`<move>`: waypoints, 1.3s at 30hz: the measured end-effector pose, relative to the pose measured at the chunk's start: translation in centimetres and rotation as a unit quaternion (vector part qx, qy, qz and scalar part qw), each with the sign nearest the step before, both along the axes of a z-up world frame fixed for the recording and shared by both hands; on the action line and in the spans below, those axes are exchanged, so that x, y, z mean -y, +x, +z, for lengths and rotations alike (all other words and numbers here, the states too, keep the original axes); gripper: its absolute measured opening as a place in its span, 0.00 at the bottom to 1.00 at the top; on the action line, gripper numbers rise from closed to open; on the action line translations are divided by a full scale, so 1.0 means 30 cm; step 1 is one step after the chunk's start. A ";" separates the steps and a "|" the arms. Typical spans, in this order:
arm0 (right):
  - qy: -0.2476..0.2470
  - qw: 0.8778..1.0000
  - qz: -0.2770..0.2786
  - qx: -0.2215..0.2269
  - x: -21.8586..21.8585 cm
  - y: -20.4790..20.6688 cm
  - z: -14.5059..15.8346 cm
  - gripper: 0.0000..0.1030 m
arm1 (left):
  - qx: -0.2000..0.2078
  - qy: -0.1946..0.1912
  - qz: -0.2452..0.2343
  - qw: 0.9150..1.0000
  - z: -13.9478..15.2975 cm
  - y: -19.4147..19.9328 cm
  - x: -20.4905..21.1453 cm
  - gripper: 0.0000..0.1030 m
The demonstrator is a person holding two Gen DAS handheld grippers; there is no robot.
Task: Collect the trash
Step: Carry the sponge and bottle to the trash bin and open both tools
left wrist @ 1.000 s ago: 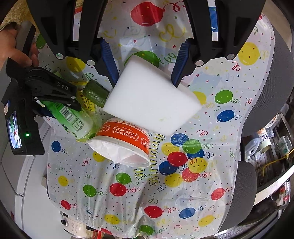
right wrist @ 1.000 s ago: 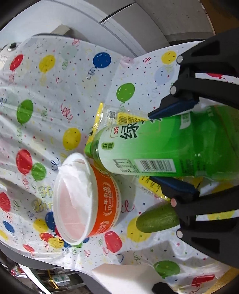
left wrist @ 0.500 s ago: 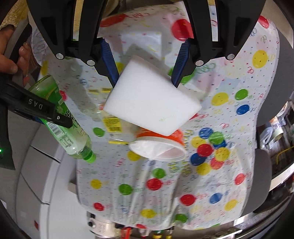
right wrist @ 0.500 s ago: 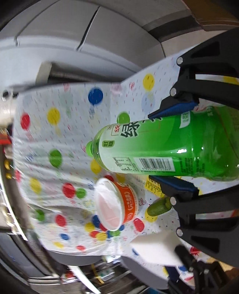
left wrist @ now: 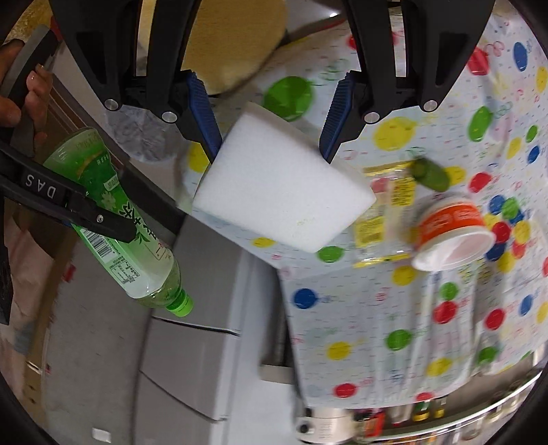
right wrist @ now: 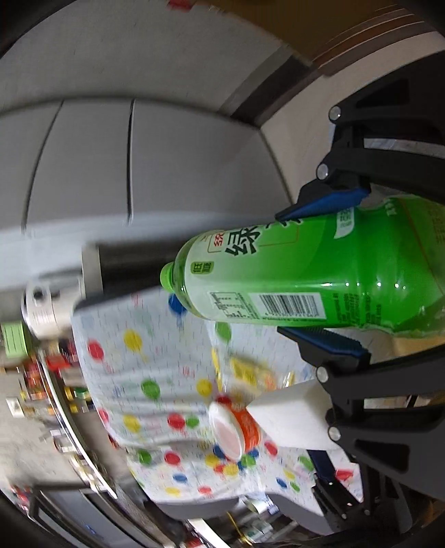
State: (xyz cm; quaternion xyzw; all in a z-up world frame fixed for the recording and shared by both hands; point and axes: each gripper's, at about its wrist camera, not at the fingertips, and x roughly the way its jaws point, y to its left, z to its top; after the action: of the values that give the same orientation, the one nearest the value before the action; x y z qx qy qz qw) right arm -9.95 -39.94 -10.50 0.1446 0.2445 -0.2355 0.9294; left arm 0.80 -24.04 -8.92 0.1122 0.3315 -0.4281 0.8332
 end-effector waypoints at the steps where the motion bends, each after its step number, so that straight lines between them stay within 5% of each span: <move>1: 0.002 1.000 -0.010 -0.001 0.010 -0.032 -0.011 0.56 | -0.002 0.000 -0.018 1.000 -0.010 -0.031 0.031 0.57; 10: 0.027 0.990 -0.134 -0.019 0.127 -0.389 -0.130 0.56 | -0.013 0.017 -0.144 0.989 -0.115 -0.256 0.265 0.57; 15: 0.051 0.981 -0.186 -0.016 0.193 -0.515 -0.203 0.56 | -0.033 0.029 -0.172 0.984 -0.158 -0.302 0.389 0.58; 27: 0.120 0.973 -0.196 0.003 0.369 -0.514 -0.358 0.56 | -0.058 0.043 -0.207 0.976 -0.268 -0.384 0.662 0.58; 34: 0.146 0.965 -0.217 0.021 0.496 -0.499 -0.376 0.63 | -0.072 0.057 -0.208 0.974 -0.296 -0.351 0.752 0.80; 39: 0.133 0.965 -0.223 0.024 0.494 -0.504 -0.348 0.64 | -0.066 0.049 -0.188 0.979 -0.277 -0.314 0.721 0.80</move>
State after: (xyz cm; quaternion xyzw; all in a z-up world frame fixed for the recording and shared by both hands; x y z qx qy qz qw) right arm -25.07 -54.76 -20.94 0.3231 0.2126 -0.3985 0.8316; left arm -8.61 -45.67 -17.22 0.1845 0.3791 -0.5670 0.7076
